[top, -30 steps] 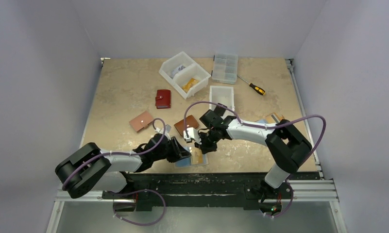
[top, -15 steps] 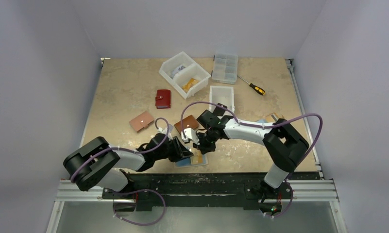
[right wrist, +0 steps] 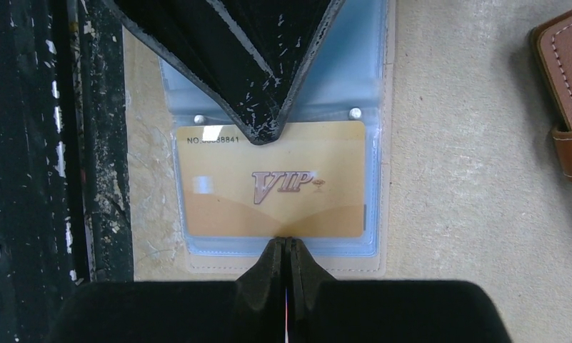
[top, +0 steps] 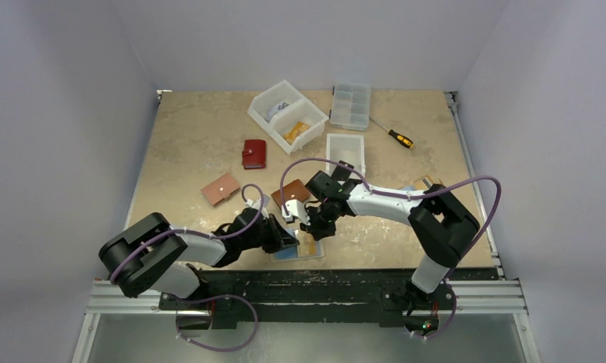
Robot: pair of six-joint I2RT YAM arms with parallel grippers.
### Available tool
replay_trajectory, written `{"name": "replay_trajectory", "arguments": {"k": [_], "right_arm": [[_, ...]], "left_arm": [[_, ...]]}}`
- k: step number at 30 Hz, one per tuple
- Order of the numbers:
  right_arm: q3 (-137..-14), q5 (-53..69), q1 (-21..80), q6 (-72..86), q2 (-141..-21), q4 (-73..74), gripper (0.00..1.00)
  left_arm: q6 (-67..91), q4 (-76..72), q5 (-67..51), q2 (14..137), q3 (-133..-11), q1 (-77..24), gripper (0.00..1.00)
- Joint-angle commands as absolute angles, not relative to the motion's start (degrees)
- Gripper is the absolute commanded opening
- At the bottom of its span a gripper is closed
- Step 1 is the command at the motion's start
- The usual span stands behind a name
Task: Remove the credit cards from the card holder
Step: Remove the credit card from the card holder.
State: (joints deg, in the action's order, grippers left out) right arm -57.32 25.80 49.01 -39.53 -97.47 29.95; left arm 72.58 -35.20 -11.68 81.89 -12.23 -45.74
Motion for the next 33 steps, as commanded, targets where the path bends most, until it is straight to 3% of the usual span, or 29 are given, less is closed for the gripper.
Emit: {"name": "replay_trajectory", "arguments": {"k": [1,6,20,33], "right_arm": [[-56.1,27.3,51.0,-38.3,-98.1,27.0,0.08],[-55.3,25.6,50.5,-37.5,-97.6,26.2,0.15],[-55.6,23.6,50.3,-36.9,-98.6,26.3,0.23],[-55.1,28.3,49.2,-37.9,-95.9,27.3,0.35]], "left_arm": [[68.3,-31.8,-10.3,78.9,-13.1,-46.4,0.00],[64.6,-24.2,-7.8,73.2,-13.4,-46.4,0.00],[64.4,-14.0,-4.8,63.3,-11.0,-46.4,0.00],[60.0,-5.2,-1.6,50.4,-10.6,-46.3,0.00]]}}
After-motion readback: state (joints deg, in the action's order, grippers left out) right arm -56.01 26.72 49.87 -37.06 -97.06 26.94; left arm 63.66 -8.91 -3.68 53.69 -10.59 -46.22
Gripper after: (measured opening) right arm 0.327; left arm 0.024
